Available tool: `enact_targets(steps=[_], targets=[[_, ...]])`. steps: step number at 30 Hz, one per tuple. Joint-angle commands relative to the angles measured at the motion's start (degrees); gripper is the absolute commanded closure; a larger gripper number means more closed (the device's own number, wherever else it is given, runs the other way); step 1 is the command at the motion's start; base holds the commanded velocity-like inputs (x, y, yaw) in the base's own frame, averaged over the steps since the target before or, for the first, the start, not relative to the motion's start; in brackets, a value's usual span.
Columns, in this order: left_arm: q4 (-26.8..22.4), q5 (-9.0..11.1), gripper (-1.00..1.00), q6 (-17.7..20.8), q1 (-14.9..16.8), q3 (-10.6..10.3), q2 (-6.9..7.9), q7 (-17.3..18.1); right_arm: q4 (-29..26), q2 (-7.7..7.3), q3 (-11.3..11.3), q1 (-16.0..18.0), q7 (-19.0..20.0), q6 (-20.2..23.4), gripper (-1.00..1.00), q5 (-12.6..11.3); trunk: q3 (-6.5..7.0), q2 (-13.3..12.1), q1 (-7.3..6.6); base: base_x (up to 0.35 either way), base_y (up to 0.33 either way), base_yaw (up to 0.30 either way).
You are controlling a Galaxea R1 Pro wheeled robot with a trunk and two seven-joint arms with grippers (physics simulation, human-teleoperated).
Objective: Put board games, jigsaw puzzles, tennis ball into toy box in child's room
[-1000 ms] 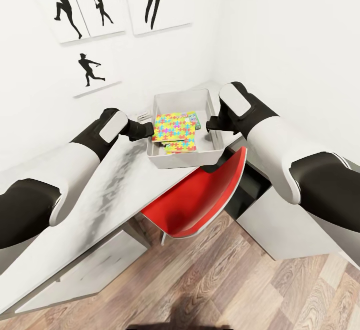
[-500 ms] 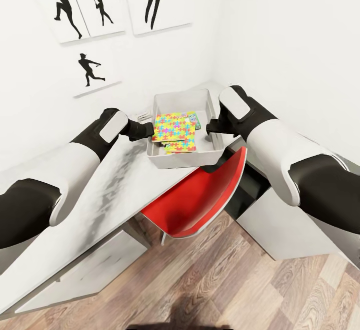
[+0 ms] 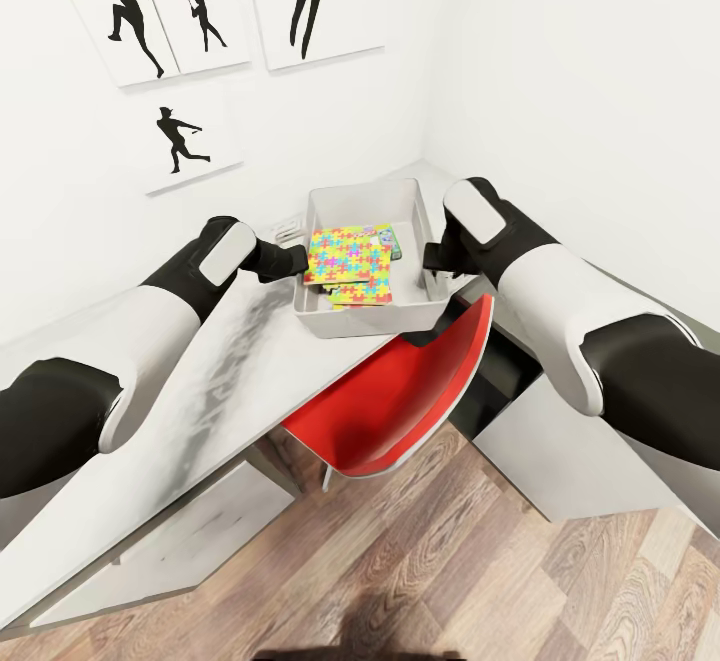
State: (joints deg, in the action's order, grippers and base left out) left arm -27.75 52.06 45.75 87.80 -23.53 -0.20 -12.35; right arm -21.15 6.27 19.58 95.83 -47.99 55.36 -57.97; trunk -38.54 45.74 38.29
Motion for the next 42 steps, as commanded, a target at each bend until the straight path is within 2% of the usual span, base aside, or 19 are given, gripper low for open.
enact_targets(steps=[1, 25, 42], targets=[[0.0, 0.9, 1.00, 0.1, 0.0, -0.4, 0.05, -0.7, 0.0, -0.08, 0.6, 0.1, -0.5, 0.7, 1.00, 0.6, -0.06, 0.0, 0.02, 0.000, 0.000, 0.000], [0.0, 0.9, 1.00, 0.2, 0.0, -0.4, -0.14, -0.7, -0.6, -0.12, 0.6, 0.1, -0.5, 0.7, 1.00, 0.5, -0.03, 0.0, 0.02, 0.000, 0.000, 0.000], [-0.4, 0.9, 1.00, 0.2, 0.0, -0.4, 0.03, -0.6, -0.7, -0.10, 0.6, 0.1, -0.5, 0.7, 1.00, 0.5, 1.50, 0.0, 0.02, 0.000, 0.000, 0.000]])
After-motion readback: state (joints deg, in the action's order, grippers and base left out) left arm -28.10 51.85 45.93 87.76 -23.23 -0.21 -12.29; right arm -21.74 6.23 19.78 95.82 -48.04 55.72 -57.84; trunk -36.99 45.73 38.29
